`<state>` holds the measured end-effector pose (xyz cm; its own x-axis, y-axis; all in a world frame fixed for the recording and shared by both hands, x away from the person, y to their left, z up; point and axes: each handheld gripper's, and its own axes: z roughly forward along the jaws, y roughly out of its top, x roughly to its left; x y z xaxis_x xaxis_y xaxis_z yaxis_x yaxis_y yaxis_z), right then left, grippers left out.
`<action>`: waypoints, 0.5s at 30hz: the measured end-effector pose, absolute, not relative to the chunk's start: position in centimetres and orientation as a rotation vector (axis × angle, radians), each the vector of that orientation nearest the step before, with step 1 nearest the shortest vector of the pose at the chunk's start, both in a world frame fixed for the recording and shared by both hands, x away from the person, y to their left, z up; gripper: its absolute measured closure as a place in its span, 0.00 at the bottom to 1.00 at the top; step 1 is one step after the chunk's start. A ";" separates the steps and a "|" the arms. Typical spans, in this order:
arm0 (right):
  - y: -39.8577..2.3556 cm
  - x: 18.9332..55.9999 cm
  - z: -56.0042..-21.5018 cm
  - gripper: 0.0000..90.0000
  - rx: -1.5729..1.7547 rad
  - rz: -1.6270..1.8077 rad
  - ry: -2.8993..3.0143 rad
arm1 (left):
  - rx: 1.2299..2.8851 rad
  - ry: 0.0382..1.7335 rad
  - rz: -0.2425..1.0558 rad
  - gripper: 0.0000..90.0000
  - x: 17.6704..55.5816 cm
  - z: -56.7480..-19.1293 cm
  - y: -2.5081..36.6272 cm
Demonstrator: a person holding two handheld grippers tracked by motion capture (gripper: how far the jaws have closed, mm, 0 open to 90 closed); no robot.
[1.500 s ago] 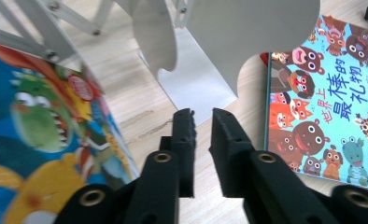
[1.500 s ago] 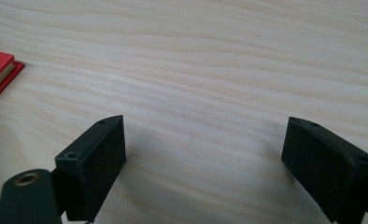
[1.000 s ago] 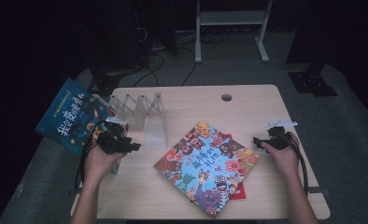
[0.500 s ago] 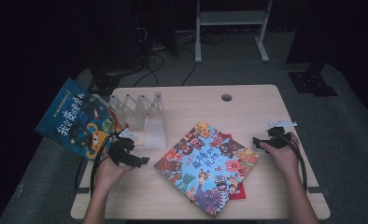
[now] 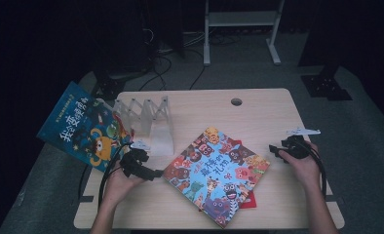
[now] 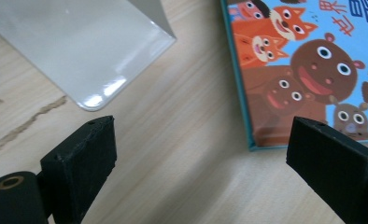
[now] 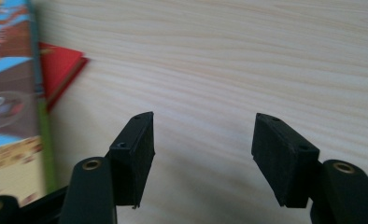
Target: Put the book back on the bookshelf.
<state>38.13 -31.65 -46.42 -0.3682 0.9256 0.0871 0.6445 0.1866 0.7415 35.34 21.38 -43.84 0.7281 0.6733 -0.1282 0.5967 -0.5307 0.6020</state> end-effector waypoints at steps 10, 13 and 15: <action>-31.4 34.9 -45.2 0.43 1.385 1.073 2.180 | 2.318 0.904 0.101 0.09 35.0 -44.2 19.8; -31.0 34.0 -45.5 0.44 1.354 1.072 2.214 | 2.323 0.895 0.086 0.09 34.9 -44.3 19.3; -31.0 33.5 -45.5 0.44 1.333 1.088 2.228 | 2.328 0.880 0.071 0.09 34.8 -44.3 19.0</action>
<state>33.48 -30.99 -45.54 -0.5103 0.8538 0.1025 0.6058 0.2723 0.7476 34.80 18.95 -44.30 0.7742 0.6107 -0.1663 0.5760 -0.5710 0.5849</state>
